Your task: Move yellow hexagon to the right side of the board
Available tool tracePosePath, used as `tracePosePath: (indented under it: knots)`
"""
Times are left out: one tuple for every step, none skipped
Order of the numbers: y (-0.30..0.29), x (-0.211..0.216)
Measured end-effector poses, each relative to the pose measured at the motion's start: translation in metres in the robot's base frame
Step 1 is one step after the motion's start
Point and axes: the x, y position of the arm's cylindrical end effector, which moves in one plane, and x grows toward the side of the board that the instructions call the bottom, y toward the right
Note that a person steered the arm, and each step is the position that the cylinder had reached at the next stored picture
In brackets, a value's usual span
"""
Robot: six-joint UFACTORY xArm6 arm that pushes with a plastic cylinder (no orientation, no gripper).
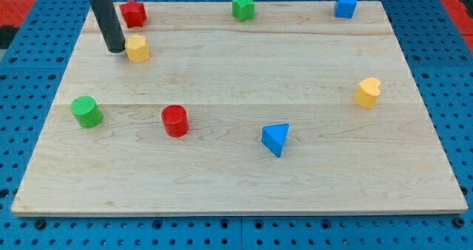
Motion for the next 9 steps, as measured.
tracePosePath:
  knots:
    - [0.028,0.001]
    - [0.065,0.002]
    - [0.08,0.006]
    - [0.107,0.006]
    - [0.134,0.01]
    - [0.165,0.01]
    - [0.202,0.013]
    - [0.23,0.022]
    - [0.263,0.027]
